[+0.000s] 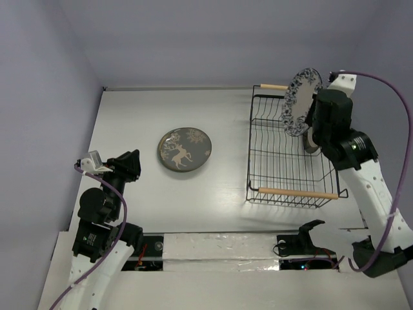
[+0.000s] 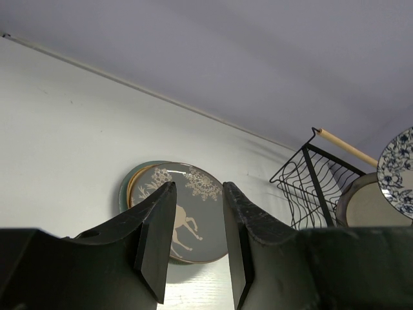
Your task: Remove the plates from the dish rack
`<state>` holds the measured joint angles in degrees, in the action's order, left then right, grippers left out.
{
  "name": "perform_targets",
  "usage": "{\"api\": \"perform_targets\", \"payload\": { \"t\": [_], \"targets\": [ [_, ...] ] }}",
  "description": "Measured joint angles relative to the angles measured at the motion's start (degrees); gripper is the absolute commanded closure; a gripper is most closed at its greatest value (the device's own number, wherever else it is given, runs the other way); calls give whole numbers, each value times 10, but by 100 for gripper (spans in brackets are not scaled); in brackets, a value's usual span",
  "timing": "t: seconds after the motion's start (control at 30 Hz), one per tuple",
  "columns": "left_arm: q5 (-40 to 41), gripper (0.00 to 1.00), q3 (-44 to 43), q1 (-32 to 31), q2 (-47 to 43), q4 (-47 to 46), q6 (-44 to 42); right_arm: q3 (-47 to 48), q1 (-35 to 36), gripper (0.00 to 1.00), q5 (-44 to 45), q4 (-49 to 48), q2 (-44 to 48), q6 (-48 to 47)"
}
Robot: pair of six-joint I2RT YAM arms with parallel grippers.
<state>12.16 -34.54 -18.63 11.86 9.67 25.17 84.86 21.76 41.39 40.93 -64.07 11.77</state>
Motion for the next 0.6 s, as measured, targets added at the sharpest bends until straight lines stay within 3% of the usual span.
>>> {"api": "perform_targets", "payload": {
  "t": [0.2, 0.43, 0.6],
  "targets": [
    [0, 68, 0, 0, 0, 0, 0, -79, 20, 100, -177, -104, 33, 77],
    [0, 68, 0, 0, 6, 0, 0, -137, 71, 100, -352, -264, -118, 186],
    [0, 68, 0, 0, 12, 1, 0, -154, 120, 100, -417, -338, -222, 251]
  ]
}}
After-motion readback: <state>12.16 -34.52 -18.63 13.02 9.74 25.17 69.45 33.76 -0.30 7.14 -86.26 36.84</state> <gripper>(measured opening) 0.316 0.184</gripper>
